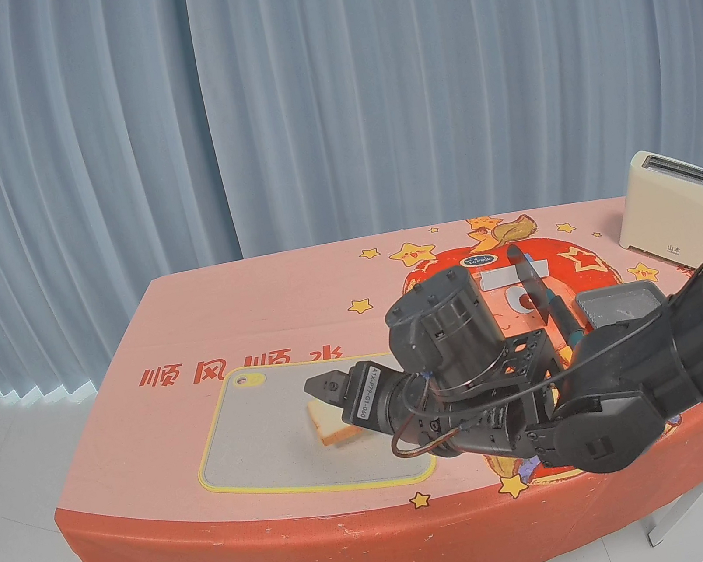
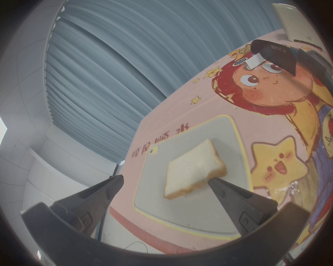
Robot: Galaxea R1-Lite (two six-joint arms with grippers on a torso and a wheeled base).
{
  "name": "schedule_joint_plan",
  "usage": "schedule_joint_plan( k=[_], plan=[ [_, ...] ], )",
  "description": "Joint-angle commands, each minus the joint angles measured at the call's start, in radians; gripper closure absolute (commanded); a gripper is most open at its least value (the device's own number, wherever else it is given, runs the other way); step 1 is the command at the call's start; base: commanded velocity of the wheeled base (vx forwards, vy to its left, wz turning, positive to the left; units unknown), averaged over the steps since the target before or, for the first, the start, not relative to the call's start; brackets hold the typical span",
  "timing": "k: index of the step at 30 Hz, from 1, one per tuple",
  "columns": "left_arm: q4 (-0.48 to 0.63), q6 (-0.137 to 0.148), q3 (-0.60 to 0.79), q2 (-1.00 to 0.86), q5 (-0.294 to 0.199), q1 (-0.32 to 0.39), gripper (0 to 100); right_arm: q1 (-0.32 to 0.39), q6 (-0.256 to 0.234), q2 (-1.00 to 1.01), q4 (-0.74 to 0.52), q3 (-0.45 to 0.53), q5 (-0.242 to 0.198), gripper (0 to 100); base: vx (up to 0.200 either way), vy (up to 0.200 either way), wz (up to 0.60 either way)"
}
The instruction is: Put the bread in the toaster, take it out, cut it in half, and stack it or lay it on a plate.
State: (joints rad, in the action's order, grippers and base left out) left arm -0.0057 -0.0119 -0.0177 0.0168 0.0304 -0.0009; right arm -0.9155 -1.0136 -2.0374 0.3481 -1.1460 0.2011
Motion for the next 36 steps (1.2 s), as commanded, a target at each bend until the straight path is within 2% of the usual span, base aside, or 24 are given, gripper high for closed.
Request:
schedule_joint_plan(
  k=[1,6,15,27,29,33,36],
  plan=[
    [0.000,0.000,0.018,-0.001,0.000,-0.001,0,-0.005,-0.003,0.048,-0.043,0.020,-0.003,0,0.000,0.000,0.00],
    [0.000,0.000,0.018,-0.001,0.000,-0.001,0,-0.005,-0.034,0.039,-0.090,0.015,-0.003,0,0.000,0.000,0.00],
    [0.000,0.000,0.018,-0.001,0.000,0.001,0,0.000,-0.029,0.051,-0.092,0.018,-0.002,0,0.000,0.000,0.00],
    [0.000,0.000,0.018,-0.001,0.000,-0.001,0,0.052,-0.016,0.258,-0.078,0.072,-0.002,0,0.000,0.000,0.00],
    [0.000,0.000,0.018,-0.001,0.000,-0.001,0,0.060,-0.003,0.287,-0.078,0.084,-0.003,0,0.000,0.000,0.00],
    [0.000,0.000,0.018,-0.001,0.000,-0.001,0,0.084,0.110,0.362,-0.067,0.149,-0.011,0,0.000,0.000,0.00],
    [0.000,0.000,0.018,-0.001,0.000,-0.001,0,0.093,0.152,0.419,0.045,0.223,-0.014,0,0.000,0.000,0.00]
  ],
)
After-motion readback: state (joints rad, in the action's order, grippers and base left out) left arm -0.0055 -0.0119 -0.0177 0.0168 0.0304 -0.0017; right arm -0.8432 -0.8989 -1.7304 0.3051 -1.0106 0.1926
